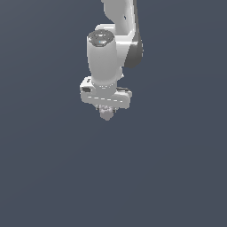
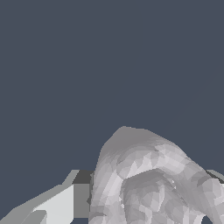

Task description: Pick up the object and move it to a goal position.

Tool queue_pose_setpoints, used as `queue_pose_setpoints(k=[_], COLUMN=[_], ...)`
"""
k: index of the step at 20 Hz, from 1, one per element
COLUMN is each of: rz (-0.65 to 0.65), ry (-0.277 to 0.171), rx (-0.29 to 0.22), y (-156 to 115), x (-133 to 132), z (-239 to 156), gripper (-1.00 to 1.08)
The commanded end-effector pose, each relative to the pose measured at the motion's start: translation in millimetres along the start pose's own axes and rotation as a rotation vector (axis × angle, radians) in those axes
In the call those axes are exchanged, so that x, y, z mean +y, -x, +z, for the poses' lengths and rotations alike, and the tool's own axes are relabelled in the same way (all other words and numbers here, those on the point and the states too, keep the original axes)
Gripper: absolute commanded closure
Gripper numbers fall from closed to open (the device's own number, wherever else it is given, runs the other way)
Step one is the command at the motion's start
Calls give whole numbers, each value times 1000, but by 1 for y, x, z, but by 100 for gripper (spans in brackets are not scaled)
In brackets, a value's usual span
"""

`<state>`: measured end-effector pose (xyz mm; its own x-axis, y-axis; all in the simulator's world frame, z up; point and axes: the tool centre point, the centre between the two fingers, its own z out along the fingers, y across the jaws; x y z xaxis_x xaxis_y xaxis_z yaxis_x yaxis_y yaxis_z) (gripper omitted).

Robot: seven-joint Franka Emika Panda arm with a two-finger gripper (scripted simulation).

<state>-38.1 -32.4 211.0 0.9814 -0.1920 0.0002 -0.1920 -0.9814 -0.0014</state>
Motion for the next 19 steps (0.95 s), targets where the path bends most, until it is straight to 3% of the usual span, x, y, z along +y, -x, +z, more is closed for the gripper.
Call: queue_pose_setpoints(k=[1, 10, 19], rz=[-1, -1, -1], ry=[0, 0, 1], rx=[-1, -1, 0], y=[7, 22, 22], x=[14, 48, 52], z=[-19, -64, -71], gripper=[108, 108, 108])
